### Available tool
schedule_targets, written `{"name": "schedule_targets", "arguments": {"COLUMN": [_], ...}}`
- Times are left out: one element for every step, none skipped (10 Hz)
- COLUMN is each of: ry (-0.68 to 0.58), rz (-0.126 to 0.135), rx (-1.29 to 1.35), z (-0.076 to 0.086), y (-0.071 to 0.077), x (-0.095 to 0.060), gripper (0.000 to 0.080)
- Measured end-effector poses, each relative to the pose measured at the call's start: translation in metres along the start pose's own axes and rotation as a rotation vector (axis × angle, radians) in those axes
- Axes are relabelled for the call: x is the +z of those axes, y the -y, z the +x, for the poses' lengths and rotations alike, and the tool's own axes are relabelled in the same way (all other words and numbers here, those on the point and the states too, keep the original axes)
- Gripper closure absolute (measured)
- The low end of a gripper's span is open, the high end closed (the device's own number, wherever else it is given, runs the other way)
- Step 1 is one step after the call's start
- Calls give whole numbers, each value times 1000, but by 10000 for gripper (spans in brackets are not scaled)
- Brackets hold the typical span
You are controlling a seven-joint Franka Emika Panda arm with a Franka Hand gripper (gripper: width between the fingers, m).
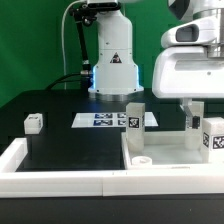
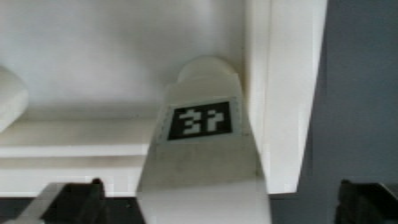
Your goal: Assemble square table
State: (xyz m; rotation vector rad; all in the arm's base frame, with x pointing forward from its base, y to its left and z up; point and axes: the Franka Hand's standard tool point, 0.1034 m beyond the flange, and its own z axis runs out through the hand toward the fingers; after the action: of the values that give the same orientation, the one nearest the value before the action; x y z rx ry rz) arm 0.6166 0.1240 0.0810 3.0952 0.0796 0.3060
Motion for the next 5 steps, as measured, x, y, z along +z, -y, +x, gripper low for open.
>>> {"name": "schedule_targets", "arguments": {"ry": [0, 0, 0, 0, 0], "rz": [-3, -9, -10, -10, -10], "rx": [-45, -90, -88, -86, -86], "z": [0, 0, 0, 0, 0], "y": [0, 0, -1, -1, -1], "x": [0, 0, 0, 0, 0], "gripper": [151, 151, 151, 174, 174]}}
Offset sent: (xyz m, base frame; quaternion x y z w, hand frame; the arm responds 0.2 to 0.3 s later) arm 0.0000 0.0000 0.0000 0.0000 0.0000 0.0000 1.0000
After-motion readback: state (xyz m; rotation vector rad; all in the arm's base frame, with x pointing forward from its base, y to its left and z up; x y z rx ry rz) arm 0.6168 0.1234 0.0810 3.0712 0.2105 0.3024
